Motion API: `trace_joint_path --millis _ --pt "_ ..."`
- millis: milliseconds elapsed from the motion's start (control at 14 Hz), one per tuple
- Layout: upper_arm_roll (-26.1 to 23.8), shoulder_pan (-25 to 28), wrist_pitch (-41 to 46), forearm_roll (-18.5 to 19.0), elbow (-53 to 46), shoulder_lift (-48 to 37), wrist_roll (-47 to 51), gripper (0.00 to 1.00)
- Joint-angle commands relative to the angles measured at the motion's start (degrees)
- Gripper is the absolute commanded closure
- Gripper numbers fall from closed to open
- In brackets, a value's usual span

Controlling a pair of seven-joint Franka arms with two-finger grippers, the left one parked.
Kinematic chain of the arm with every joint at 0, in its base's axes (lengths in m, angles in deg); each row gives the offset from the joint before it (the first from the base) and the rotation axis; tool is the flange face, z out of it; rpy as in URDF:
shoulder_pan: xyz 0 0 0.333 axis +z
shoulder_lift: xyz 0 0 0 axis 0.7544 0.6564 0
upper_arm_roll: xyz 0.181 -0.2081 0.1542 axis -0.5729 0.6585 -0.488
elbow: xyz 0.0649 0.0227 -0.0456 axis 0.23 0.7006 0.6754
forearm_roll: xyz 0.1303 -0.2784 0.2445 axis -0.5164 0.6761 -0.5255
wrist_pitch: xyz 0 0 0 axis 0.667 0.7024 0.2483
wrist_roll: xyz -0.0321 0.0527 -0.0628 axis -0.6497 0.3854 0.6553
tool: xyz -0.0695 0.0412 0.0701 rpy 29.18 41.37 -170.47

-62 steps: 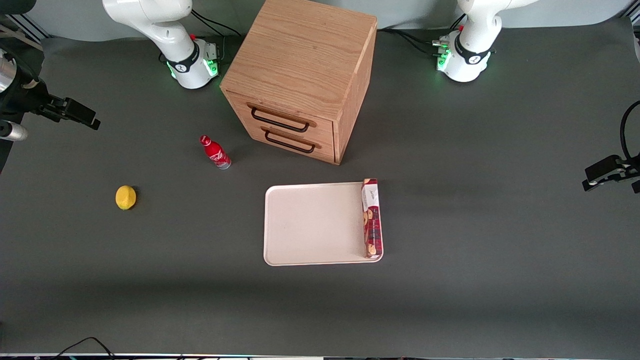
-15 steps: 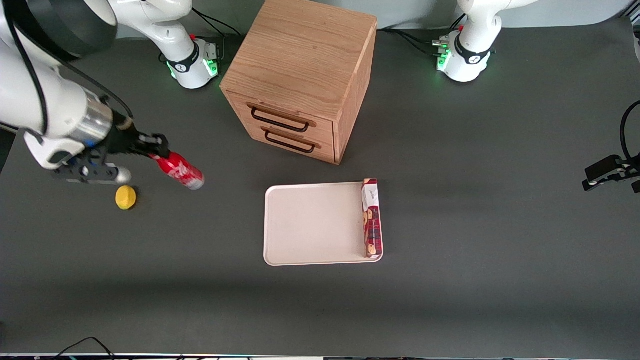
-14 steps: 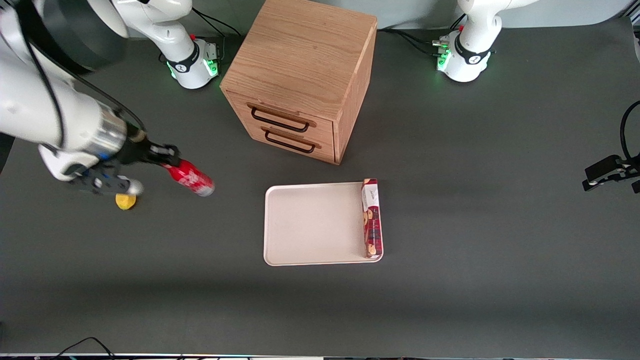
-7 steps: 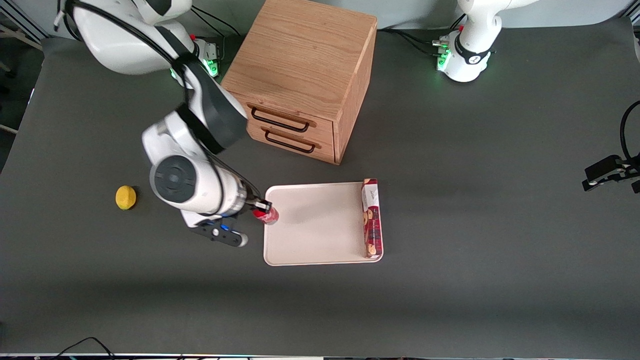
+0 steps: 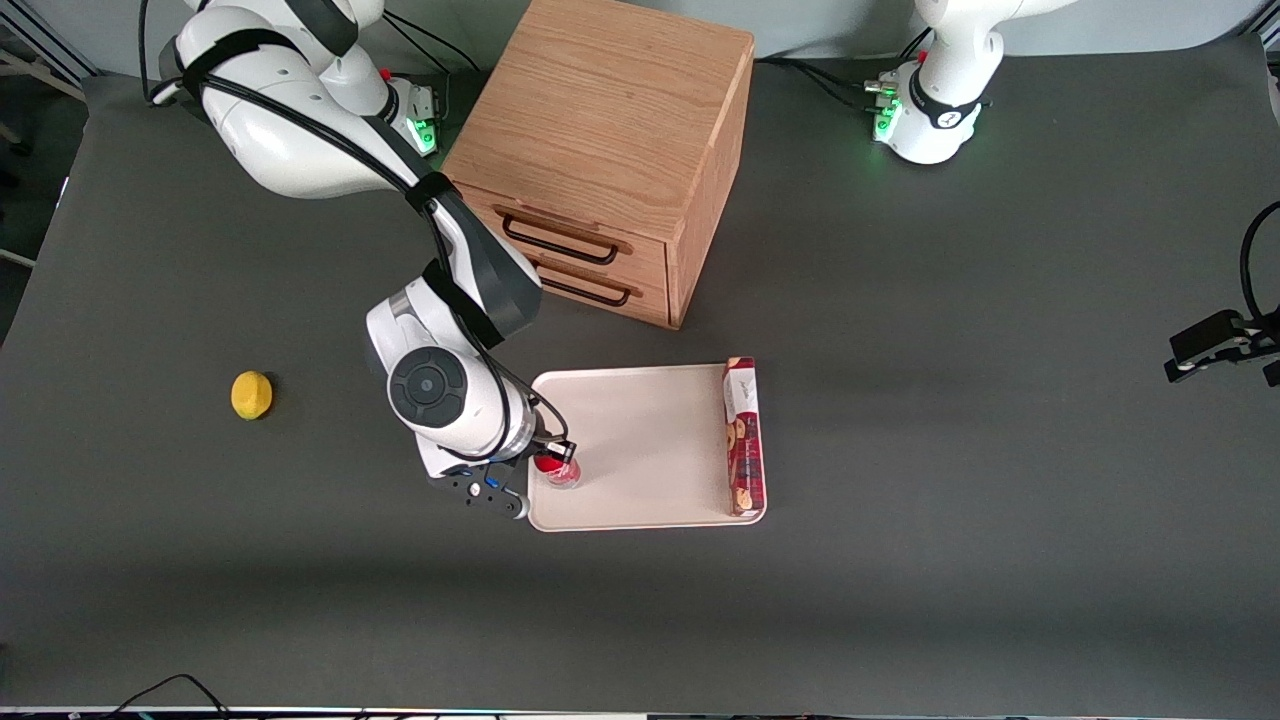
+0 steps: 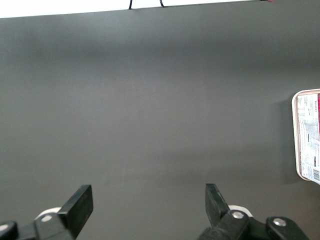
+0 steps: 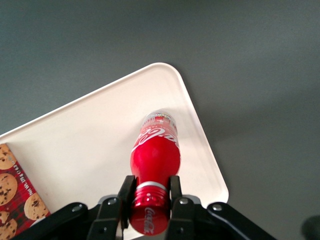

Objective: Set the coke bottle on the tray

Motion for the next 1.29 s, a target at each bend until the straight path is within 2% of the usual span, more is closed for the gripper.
trace_joint_path --millis 0,214,571,714,786,1000,1214 --pt "-0.8 -0.5 -0.7 1.3 -0.1 -0.7 1.4 0.0" --pt "-1.3 -1.5 3.6 1.2 -1.0 -3.6 0.7 0.0" --pt "-1.5 -8.1 25.3 0.5 -0.7 -23.8 -14.8 0.0" --pt "-1.2 -11.3 33.7 0.2 2.6 -30.8 -19.6 0.0" --pt "-0.5 -13.2 34.1 -1.4 6.8 -34.6 -23.4 0.0" --pt "10.0 -14.1 27.9 -6.5 24.9 -46.3 -32.6 0.0" --pt "16.2 -14.1 17.4 -6.9 40.5 -52.4 -37.8 0.0"
